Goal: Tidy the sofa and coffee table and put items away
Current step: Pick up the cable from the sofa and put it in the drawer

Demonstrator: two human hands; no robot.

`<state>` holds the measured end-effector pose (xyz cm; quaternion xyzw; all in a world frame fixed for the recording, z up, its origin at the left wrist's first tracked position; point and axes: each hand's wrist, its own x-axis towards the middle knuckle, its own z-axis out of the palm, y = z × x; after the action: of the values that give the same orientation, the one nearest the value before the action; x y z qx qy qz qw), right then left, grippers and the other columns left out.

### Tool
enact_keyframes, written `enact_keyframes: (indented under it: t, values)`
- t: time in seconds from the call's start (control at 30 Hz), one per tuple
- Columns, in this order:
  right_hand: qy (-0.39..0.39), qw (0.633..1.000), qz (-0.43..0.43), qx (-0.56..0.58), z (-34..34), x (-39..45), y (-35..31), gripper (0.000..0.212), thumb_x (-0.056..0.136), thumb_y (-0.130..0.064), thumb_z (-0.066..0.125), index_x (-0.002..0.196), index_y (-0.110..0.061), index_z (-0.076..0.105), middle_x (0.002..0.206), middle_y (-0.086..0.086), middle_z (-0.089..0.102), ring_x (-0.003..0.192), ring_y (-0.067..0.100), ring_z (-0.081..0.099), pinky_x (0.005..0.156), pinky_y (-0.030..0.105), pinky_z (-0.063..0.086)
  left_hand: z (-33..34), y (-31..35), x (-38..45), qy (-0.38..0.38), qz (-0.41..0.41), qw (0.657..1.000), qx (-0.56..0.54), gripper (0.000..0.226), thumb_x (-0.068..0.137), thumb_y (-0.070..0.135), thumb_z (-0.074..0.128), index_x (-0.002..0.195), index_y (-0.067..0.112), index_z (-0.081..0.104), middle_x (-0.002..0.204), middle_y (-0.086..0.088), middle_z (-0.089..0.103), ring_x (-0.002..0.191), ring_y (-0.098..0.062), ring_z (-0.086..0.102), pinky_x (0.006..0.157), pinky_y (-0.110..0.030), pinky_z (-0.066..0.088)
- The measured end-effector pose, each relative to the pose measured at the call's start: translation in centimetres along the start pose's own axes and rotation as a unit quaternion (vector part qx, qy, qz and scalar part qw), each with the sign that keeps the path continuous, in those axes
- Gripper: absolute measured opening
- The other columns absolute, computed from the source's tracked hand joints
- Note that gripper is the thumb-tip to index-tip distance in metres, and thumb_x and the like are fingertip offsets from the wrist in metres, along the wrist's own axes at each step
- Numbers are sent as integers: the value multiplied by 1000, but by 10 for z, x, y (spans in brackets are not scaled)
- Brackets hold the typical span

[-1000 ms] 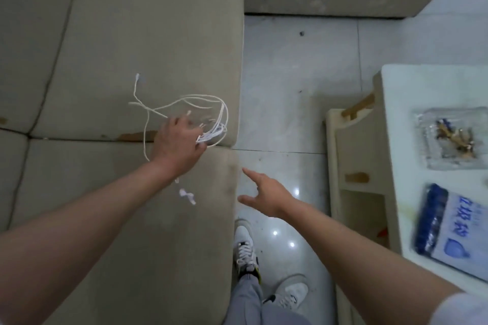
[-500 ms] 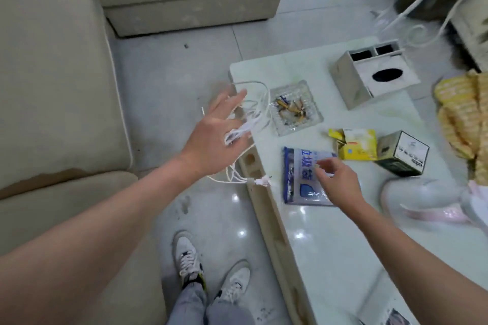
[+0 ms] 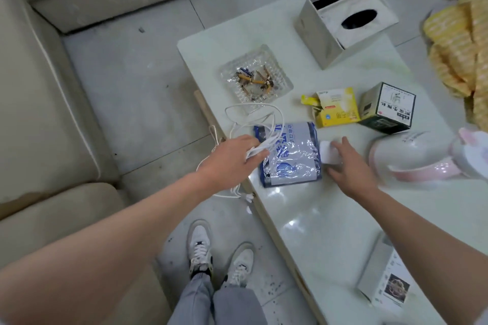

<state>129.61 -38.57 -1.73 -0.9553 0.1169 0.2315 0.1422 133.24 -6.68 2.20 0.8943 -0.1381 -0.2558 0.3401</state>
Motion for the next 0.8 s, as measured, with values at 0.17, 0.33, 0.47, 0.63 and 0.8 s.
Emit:
enact_keyframes:
  t: [0.17, 0.33, 0.47, 0.63, 0.8]
  values:
    - [9, 1000, 24, -8, 1, 11, -6, 69, 77, -32, 77, 133, -18, 39, 128, 12, 60, 112, 37, 60, 79, 45, 50, 3, 13, 10, -3, -24, 999, -33, 34, 98, 48, 51, 70, 30, 46, 78, 11, 47, 71, -17, 52, 65, -31, 35]
    - [-24, 994, 105, 4, -3, 0, 6, 68, 74, -46, 70, 128, -11, 48, 115, 13, 52, 104, 36, 60, 76, 39, 44, 5, 14, 19, 16, -21, 999, -39, 33, 96, 51, 50, 99, 20, 62, 95, 1, 60, 88, -22, 60, 78, -36, 47]
    - [44, 968, 182, 166, -2, -37, 3, 62, 70, -36, 79, 116, -8, 47, 100, 4, 55, 88, 24, 54, 70, 33, 42, 7, 18, 17, 19, -35, 995, -94, 47, 89, 61, 47, 111, 22, 63, 106, -1, 66, 95, -23, 64, 89, -46, 51]
    - [68, 930, 181, 313, 3, -78, -26, 64, 66, -57, 83, 110, -20, 54, 100, -6, 61, 89, 18, 60, 72, 36, 52, 10, 22, 12, 1, -47, 990, -133, 26, 93, 49, 56, 109, 28, 57, 97, 6, 71, 91, -19, 66, 87, -45, 53]
    - [84, 883, 162, 432, -5, -105, -68, 36, 87, -52, 67, 99, -19, 60, 86, -5, 62, 66, 11, 58, 56, 27, 45, 5, 39, -7, -60, -45, 976, -205, 29, 88, 37, 69, 113, 33, 56, 96, 14, 71, 90, -7, 68, 88, -33, 55]
